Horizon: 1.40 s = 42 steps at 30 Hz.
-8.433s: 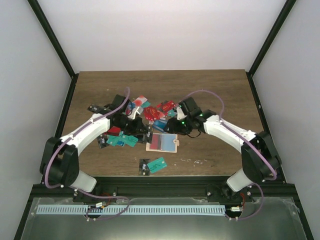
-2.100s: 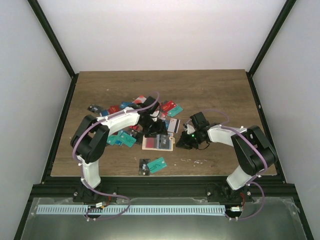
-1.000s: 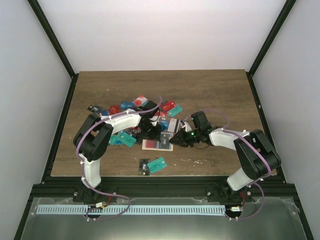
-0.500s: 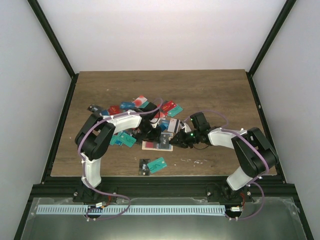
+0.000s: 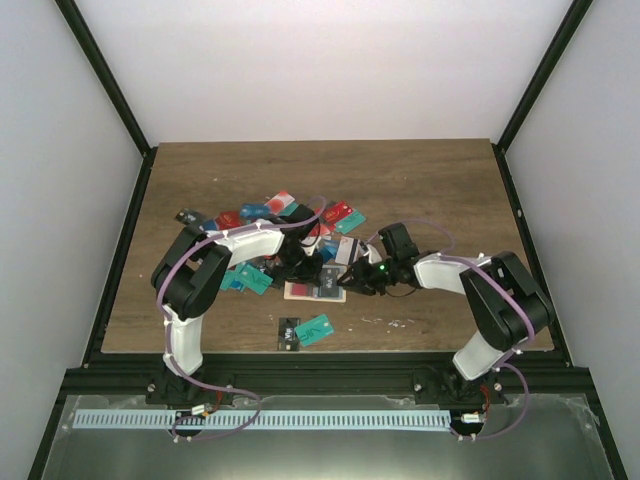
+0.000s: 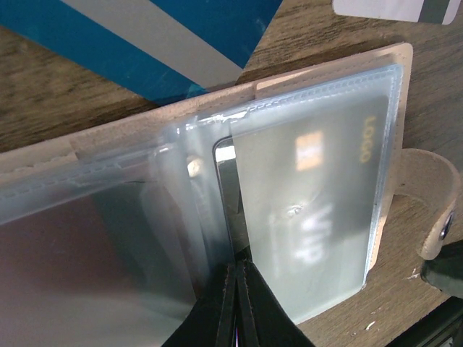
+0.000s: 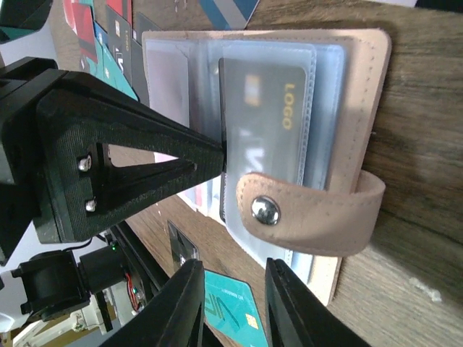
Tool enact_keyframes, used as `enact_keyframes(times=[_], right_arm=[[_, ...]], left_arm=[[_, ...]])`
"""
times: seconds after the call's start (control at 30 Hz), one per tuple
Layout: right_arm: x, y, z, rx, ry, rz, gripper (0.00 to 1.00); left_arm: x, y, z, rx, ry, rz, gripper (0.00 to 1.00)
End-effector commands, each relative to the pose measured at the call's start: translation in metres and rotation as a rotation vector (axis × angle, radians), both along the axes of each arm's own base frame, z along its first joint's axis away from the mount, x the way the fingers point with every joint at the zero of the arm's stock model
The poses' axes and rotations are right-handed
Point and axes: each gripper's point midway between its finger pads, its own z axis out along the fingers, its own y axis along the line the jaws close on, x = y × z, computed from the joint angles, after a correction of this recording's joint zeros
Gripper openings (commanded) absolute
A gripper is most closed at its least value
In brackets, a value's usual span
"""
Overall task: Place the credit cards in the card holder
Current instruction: Insert the credit card into the card holder.
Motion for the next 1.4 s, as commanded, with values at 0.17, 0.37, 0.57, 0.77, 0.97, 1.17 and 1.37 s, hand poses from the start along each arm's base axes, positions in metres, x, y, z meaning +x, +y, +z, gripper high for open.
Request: enact_keyframes(times=[0.17, 0.37, 0.57, 0.77, 0.97, 1.17, 1.37], right_arm=[[0.008, 0.008, -0.007, -0.050, -0.007, 0.012, 0.27], [0.007, 0.010, -0.013, -0.065, 0.002, 0.019, 0.27], [0.008, 0.012, -0.015, -0.066, 0.005, 0.025, 0.27], [0.008, 0.014, -0.015, -0.059, 0.003, 0.031, 0.27], [0.008, 0.017, -0.015, -0.053, 0.006, 0.038, 0.27], [0.009, 0.020, -0.011, -0.030, -0.004, 0.049, 0.27], [0.010, 0.025, 0.000, 0.008, -0.030, 0.064, 0.27]], left_arm=[[-0.017, 0.013, -0.031, 0.099, 0.054, -0.022, 0.04], [-0.018, 0.013, -0.030, 0.097, 0.056, -0.022, 0.04], [-0.018, 0.013, -0.031, 0.096, 0.058, -0.025, 0.04], [-0.018, 0.013, -0.031, 0.097, 0.060, -0.024, 0.04], [-0.018, 0.013, -0.031, 0.095, 0.062, -0.024, 0.04], [-0.018, 0.012, -0.030, 0.092, 0.061, -0.023, 0.04], [-0.018, 0.011, -0.028, 0.086, 0.061, -0.020, 0.04]])
